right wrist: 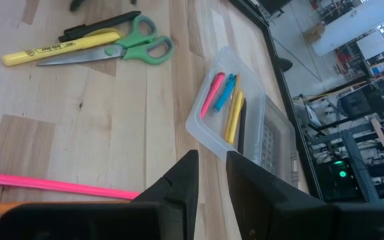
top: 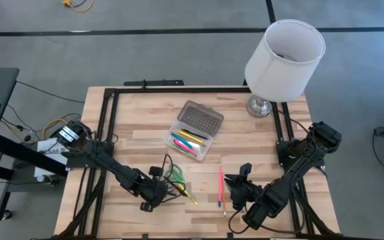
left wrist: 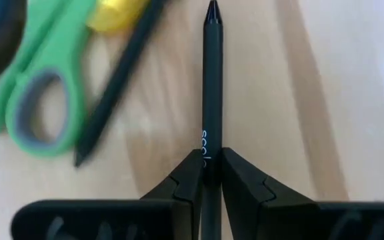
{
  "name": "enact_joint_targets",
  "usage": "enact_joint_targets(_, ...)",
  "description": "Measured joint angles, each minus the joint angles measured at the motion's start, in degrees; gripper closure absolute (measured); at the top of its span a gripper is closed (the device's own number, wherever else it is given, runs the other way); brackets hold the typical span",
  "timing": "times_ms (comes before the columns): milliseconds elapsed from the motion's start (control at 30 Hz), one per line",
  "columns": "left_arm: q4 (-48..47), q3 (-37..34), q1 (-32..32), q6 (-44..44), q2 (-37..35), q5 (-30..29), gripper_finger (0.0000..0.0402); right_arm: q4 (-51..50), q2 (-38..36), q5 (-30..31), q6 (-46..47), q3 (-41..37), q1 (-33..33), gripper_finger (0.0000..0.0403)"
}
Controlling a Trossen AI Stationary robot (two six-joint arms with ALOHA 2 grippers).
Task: Pick & place school supplies into a supply box
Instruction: Put the left black pen into the gray supply box
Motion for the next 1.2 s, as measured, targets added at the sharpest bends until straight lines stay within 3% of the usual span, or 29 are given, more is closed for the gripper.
enact_joint_targets(367,-8.7,6.9,-2.1,2.9,-0.1,-10.0,0.0363,0.0,0.0,0.0,0.0,0.0,0.0,0.0329)
enact_joint_targets(767,-8.1,8.8,1.8,19.7,-0.3,-37.2,0.0363,0.1,0.0,-0.3,0.0,0.0,-1.8,0.0329)
enact_joint_targets(1100,0.6,8.6,14.0,31.6,-0.3,-37.8,0.0363,0.2,0.0,-0.4,0.0,0.0,-2.6,0.0329)
enact_joint_targets(1200,5.5,7.8,18.0,36.9,-0.4,-34.7,0.0362,0.2,0.0,-0.4,0.0,0.0,-2.6,0.0329)
